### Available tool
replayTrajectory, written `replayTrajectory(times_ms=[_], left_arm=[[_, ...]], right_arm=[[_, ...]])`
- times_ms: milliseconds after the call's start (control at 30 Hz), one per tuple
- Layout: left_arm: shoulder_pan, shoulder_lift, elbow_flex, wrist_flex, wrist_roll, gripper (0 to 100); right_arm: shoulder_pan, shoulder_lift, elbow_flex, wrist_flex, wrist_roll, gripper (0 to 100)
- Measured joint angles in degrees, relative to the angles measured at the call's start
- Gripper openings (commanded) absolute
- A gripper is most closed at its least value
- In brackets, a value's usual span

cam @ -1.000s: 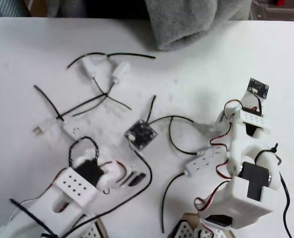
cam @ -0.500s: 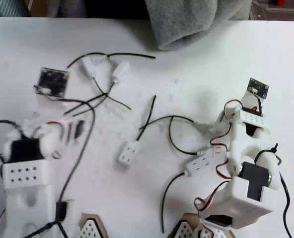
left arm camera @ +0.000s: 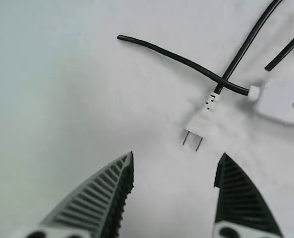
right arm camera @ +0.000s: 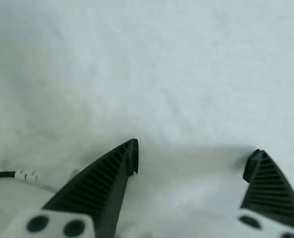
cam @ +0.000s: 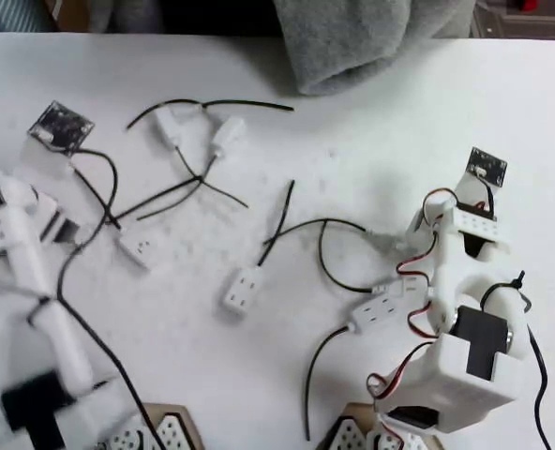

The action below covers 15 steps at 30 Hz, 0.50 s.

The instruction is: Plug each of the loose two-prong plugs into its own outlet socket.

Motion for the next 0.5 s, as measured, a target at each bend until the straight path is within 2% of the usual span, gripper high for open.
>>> replayTrajectory(times_ms=[233,367,500], left_arm=[[-0.4,18.2,-10.2,0.0,-13.9,26],[-1.0,25.0,-13.3,-0.1,-18.5,26],[-1.2,29.4,-17.1,-0.1,-19.3,26]], right_arm=[[0.0,0.0,0.0,0.0,0.0,34.1],[0.0,0.0,0.0,0.0,0.0,34.1],[0.0,0.0,0.0,0.0,0.0,34.1]])
